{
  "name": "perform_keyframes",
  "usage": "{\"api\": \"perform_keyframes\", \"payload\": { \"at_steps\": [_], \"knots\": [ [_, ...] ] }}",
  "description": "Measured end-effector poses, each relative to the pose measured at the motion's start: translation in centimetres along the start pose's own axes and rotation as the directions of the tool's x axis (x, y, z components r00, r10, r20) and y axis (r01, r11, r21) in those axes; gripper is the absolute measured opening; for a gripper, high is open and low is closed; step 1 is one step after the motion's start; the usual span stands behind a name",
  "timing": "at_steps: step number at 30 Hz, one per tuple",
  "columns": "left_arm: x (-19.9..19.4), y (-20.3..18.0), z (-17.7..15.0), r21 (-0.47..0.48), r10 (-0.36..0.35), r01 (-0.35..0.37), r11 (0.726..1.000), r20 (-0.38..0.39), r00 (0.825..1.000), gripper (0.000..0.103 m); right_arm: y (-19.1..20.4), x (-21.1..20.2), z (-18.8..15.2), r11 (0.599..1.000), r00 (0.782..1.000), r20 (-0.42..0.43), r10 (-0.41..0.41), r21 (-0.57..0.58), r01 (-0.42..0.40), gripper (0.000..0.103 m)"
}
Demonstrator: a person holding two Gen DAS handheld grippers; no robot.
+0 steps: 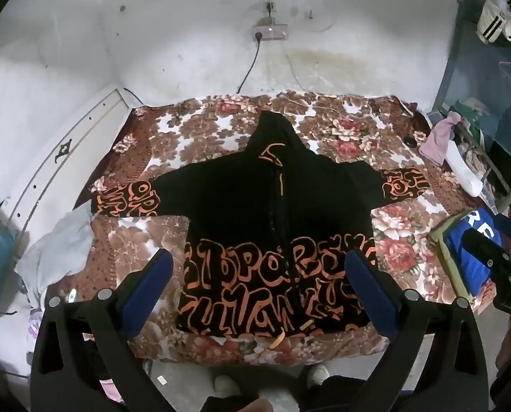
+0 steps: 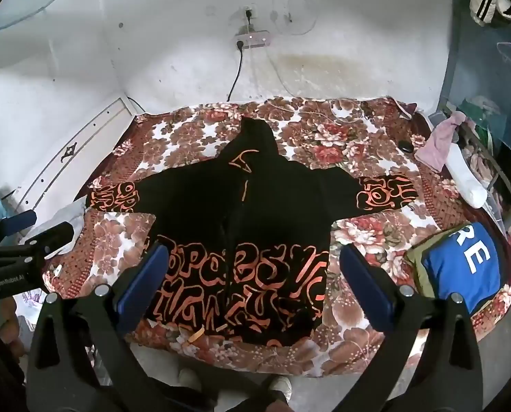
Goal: Fold large clothes
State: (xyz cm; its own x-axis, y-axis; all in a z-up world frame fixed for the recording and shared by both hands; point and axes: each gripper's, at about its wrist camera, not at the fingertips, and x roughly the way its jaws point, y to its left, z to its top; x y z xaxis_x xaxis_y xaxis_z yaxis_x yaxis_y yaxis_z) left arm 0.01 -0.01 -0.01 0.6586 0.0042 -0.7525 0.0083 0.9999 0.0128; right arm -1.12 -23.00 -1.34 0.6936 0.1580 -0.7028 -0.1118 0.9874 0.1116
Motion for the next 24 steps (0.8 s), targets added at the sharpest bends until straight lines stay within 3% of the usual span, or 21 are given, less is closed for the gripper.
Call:
{"api": "perform_keyframes", "payload": {
  "at_steps": [24],
  "knots": [
    [0.4,-0.2,-0.5,0.005,0.028,-0.028,1.000,0.005,1.000,0.098,-0.4,1.1,-0.7,1.000,0.999,-0.037,0.001,0.006,-0.001,0.098]
  ]
}}
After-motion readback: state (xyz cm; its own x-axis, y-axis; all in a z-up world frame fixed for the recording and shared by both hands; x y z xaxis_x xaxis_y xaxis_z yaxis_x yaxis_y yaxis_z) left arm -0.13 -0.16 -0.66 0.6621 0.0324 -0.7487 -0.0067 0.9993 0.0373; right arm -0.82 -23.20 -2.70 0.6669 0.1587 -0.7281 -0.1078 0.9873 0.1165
